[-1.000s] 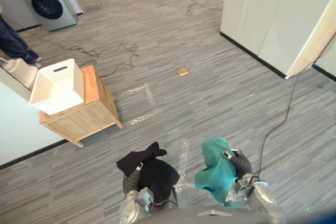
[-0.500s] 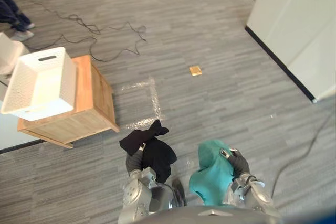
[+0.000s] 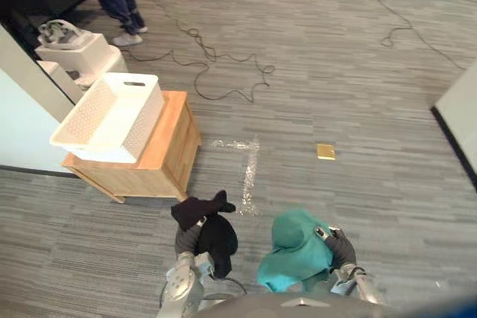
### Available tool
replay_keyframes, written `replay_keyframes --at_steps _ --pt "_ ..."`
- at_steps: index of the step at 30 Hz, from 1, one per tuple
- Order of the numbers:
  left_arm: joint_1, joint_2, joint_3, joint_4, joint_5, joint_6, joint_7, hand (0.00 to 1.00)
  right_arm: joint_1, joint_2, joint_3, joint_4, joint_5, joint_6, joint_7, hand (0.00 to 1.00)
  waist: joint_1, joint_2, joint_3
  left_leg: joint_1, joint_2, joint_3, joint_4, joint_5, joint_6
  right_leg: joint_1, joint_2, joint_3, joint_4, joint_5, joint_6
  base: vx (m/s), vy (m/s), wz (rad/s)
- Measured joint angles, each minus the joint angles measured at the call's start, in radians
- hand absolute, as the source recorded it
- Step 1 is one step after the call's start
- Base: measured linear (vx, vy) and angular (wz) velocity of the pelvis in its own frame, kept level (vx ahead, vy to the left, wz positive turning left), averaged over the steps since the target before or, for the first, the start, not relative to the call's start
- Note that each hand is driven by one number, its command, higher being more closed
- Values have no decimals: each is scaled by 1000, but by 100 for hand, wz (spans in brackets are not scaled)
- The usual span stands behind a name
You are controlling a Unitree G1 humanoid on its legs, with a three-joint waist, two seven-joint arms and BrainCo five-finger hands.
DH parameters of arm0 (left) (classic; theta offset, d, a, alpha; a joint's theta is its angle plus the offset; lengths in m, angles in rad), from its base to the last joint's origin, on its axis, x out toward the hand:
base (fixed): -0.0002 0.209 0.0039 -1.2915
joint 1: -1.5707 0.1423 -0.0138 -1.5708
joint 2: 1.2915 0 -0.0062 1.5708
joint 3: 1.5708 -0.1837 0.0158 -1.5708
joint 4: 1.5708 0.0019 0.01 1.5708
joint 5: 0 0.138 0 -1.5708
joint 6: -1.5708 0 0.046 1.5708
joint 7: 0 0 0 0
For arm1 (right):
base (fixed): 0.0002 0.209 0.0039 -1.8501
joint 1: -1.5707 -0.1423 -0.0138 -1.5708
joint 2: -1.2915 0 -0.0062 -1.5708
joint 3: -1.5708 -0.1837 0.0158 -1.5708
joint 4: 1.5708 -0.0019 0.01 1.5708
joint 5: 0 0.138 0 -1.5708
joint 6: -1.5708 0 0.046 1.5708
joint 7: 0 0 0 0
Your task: Tidy the bed and pick cloth on bed and put in laundry
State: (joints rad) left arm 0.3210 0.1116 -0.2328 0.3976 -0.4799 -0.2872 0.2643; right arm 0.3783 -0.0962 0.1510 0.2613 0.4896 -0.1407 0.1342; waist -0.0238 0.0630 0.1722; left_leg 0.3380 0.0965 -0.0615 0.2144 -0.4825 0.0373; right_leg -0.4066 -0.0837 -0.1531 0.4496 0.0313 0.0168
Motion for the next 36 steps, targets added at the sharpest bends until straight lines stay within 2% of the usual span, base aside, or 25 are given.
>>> replay_keyframes --at_steps 1,2,4,5,7,8,10,13,15,17,18,19,20,21,22,23,24,25,28,30,31,33,34,35,36 --pt "-2 -14 0 23 0 3 3 100 -30 1 0 14 -2 1 -1 100 1 4 10 -38 6 32 128 22 -2 -10 -9 -11 84 -73 -39 538 -362 31" --pt "-8 -32 -4 30 0 14 5 100 -43 -3 -1 22 -11 2 -5 100 -17 9 11 -126 29 69 335 82 -11 10 -13 -31 115 -121 -61 525 -366 35" --pt "5 -52 -28 30 0 14 4 100 -57 -6 -5 13 -53 2 -5 100 -21 34 22 -259 105 94 644 241 -52 96 24 -62 73 -168 -70 494 -314 36" --pt "3 -59 -49 29 0 14 4 100 -63 -18 -6 6 -76 2 0 100 -12 48 29 -342 164 127 831 247 -48 175 52 -76 29 -185 -81 587 -303 29" --pt "5 -63 -65 27 -1 17 2 100 -67 -31 -5 2 -99 2 15 100 -10 41 41 -437 198 183 953 237 -36 304 67 -102 -49 -211 -102 465 -215 29" --pt "13 -63 -68 26 -1 17 0 100 -71 -34 -6 -2 -103 2 20 100 -10 36 46 -473 195 209 939 230 -36 357 70 -111 -89 -218 -104 420 -159 28" --pt "22 -64 -72 5 -3 16 -8 100 -67 -44 -7 -4 -103 1 26 100 6 30 48 -525 155 290 769 194 -61 450 74 -117 -172 -224 -101 408 -116 4" --pt "43 -65 -78 -36 -11 16 -17 100 -66 -49 -7 -9 -102 2 35 100 18 22 51 -546 78 442 419 195 -75 544 75 -145 -259 -226 -85 407 -36 21" --pt "41 -69 -85 -63 -11 16 -16 100 -65 -59 -5 -28 -101 2 35 100 18 12 47 -543 35 591 141 279 -64 604 74 -179 -312 -242 -57 475 27 47" --pt "36 -72 -85 -65 -10 16 -10 100 -66 -73 2 -41 -101 2 36 100 32 8 44 -545 30 680 32 345 -56 648 70 -191 -337 -272 -24 461 74 26" --pt "35 -72 -84 -66 -10 16 -2 100 -67 -74 2 -42 -101 1 36 100 39 3 41 -547 31 703 26 368 -44 663 63 -194 -333 -295 -9 486 139 10" --pt "44 -74 -79 -66 -10 16 5 100 -67 -72 10 -37 -101 1 36 100 53 -20 22 -543 19 719 57 407 0 671 30 -195 -305 -342 27 642 190 4" --pt "47 -77 -75 -63 -9 16 6 100 -69 -72 21 -37 -101 0 37 100 59 -45 3 -534 -6 729 76 388 66 656 -11 -191 -217 -382 77 572 188 7" --pt "51 -81 -73 -61 -8 16 7 100 -73 -68 23 -34 -101 0 37 100 62 -55 -3 -525 -26 724 77 368 114 609 -51 -191 -82 -401 110 586 205 29" --pt "43 -75 -68 -68 2 14 12 100 -90 -47 30 -21 -102 0 34 100 62 -80 -15 -505 -68 709 72 345 127 496 -135 -189 205 -380 138 555 197 58" --pt "32 -66 -70 -78 2 13 21 100 -109 -29 38 0 -102 0 33 100 52 -112 -10 -481 -101 684 68 323 133 409 -203 -177 416 -333 123 542 174 77" --pt "24 -58 -70 -79 3 13 24 100 -115 -13 43 22 -102 0 30 100 44 -125 -6 -455 -115 658 68 308 135 371 -225 -163 516 -332 115 547 117 99" --pt "17 -47 -70 -79 9 13 29 100 -129 5 49 42 -108 1 28 100 39 -118 1 -401 -122 608 61 287 126 342 -227 -158 587 -340 91 554 76 115" --pt "9 -29 -68 -105 40 7 44 100 -107 7 88 37 -121 -13 28 100 9 -72 13 -243 -114 429 -20 289 104 295 -155 -111 492 -355 67 606 -11 150" --pt "-25 -15 -65 -114 41 7 43 100 -100 7 106 32 -121 -19 28 100 -3 -62 19 -206 -107 320 -41 285 92 229 -117 -50 339 -350 71 399 -129 186" --pt "-41 -15 -59 -114 40 14 43 100 -98 7 115 31 -121 -19 25 100 -16 -65 21 -197 -95 252 -39 274 73 202 -86 8 210 -337 84 403 -252 195" --pt "-48 0 -62 -113 41 27 35 100 -93 11 138 20 -121 -19 14 100 -20 -85 17 -193 -96 150 -33 246 21 194 -52 130 -16 -248 108 391 -309 180" --pt "-41 18 -64 -114 41 32 24 100 -83 21 149 4 -121 -19 9 100 -19 -119 9 -193 -116 107 -20 228 -3 200 -59 183 -106 -184 110 420 -418 163" --pt "-31 40 -63 -104 41 40 21 100 -75 38 167 -7 -121 -22 9 100 -18 -161 7 -190 -140 52 21 183 -30 212 -75 213 -92 -122 89 402 -392 141" --pt "-20 16 -68 -96 41 55 24 100 -92 19 168 -7 -121 -21 3 100 -9 -118 5 -196 -103 52 50 169 -50 227 -60 171 -74 -151 71 438 -399 118"
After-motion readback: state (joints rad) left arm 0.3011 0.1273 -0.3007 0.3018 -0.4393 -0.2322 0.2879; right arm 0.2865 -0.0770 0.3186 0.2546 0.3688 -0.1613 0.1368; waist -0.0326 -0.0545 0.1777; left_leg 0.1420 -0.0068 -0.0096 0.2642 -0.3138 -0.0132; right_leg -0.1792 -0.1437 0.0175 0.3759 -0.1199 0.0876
